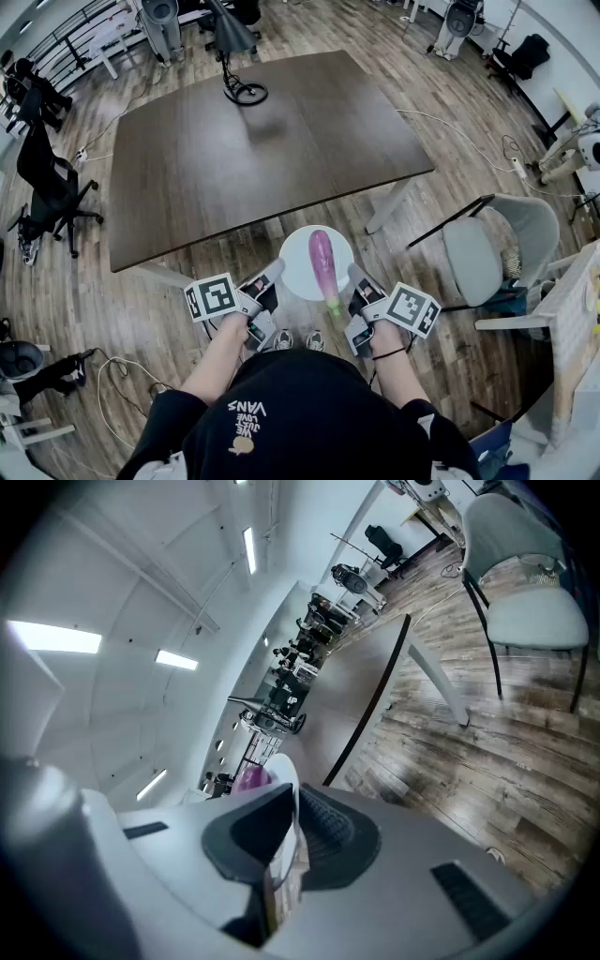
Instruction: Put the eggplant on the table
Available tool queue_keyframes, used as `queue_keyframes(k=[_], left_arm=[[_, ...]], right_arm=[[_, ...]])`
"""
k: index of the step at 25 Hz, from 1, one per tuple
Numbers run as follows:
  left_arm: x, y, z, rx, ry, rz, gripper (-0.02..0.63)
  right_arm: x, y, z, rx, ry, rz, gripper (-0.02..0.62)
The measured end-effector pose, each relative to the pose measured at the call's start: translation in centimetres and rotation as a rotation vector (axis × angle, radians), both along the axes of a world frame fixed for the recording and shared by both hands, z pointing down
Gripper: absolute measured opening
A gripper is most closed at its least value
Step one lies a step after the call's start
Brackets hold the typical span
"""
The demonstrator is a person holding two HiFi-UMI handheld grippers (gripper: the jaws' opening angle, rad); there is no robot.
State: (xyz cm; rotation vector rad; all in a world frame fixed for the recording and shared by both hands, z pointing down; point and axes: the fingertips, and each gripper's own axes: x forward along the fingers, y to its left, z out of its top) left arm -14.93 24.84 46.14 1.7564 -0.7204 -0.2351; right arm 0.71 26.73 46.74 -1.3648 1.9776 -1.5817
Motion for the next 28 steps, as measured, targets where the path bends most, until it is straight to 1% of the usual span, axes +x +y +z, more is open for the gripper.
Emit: queue_keyframes(k=[6,14,16,18,21,24,28], left_arm=[[0.2,-0.2,0.0,-0.001,-0.001,0.000,0.025],[0.4,-0.4,0.1,-0.003,0.004,-0.004,0.025],[0.5,-0.6,0.1,0.012,0.000,0.001,0.025],[0.7,-0.8,0.1,0.029,-0.008,0.008,0.025],[0.9,-0.9,0.4,0.020,-0.009,0.003,0.025],[1.8,-0.8,0.6,0.012,0.003,-0.002,0.025],[3.4,-1.2,0.6,0.000,0.027,-0.012,0.025]], right_arm=[[0.2,-0.2,-0.1,0.001,0.000,0.000,0.032],[0.4,-0.4,-0.2,0.006,-0.034,0.007,0.032],[0.4,-0.5,-0.1,0.006,-0.042,0.007,0.032],[0.7,-0.6,-0.1,0.003,-0.041,0.007,0.032],[1.0,-0.7,0.2,-0.005,-0.029,0.005,0.032],[1.8,-0.8,0.5,-0.005,-0.037,0.002,0.032],[3.4,-1.2,0.5,-0.011,-0.024,-0.004,0.032]])
